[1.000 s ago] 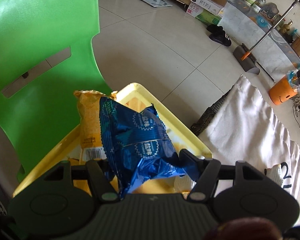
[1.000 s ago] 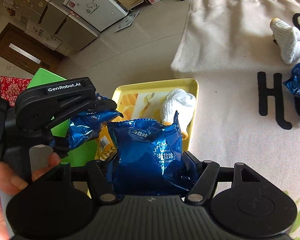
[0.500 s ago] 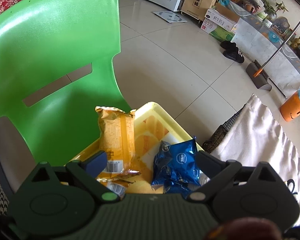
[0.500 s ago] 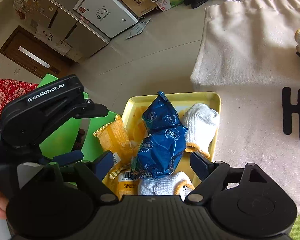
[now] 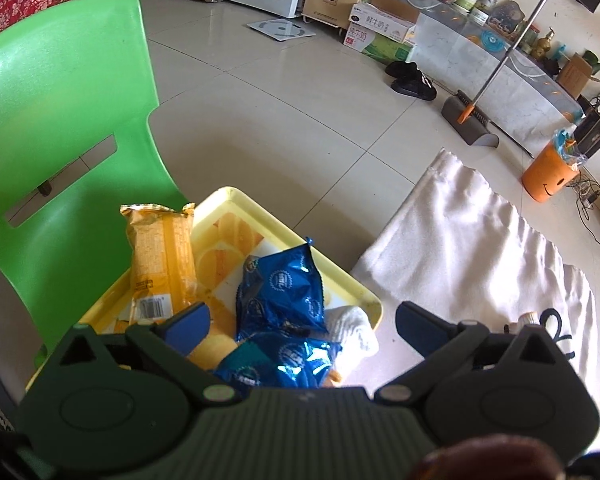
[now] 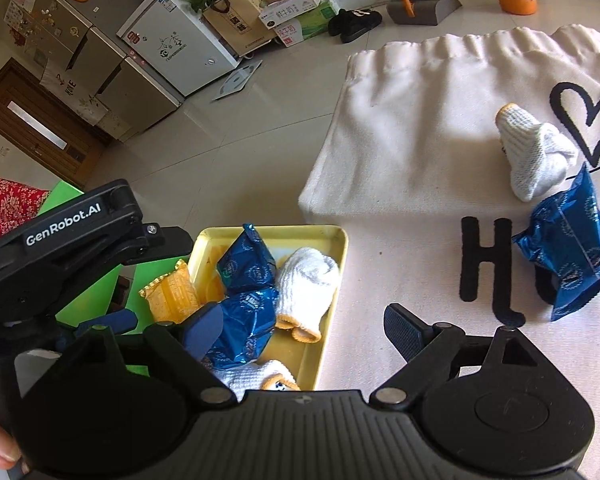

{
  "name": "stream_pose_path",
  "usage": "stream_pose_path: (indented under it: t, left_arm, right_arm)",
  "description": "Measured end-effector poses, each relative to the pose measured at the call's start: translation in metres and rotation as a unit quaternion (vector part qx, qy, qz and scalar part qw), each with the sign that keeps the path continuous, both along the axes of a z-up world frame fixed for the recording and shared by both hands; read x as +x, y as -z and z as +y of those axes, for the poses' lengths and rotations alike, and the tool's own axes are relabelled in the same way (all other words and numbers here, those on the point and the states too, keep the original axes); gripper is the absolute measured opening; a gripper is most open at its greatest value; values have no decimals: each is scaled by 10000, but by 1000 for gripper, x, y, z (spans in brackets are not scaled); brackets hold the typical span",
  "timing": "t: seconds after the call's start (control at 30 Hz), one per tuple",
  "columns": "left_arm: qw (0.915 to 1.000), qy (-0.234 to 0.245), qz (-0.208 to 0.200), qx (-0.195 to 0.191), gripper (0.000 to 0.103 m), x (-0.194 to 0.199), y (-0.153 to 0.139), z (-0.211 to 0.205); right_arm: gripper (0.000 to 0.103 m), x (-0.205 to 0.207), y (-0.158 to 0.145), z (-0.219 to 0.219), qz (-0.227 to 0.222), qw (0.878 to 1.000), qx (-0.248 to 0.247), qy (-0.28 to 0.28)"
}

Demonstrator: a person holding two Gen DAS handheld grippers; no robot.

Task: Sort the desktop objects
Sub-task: 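Open both tools to drop the blue packets into the tray, then move the right tool back to the white glove on the cloth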

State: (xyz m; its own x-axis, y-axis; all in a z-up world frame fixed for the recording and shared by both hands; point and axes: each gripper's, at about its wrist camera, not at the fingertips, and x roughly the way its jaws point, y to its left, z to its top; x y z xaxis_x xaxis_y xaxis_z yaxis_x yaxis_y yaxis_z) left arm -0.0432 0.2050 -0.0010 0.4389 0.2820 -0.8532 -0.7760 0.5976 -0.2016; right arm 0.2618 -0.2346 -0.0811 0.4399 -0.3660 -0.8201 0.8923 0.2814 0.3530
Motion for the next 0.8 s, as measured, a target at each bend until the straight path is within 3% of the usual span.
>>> stream_pose_path:
  t: [0.43, 0.8]
  left_arm:
    - [9968, 778, 178, -1, 102, 24, 6, -57]
    - [9968, 766, 188, -113, 102, 34, 8, -71]
  right_arm:
    - [88, -41, -22, -4, 601, 9976, -346, 70]
    - [88, -72, -30, -15, 1006, 9929, -572, 282]
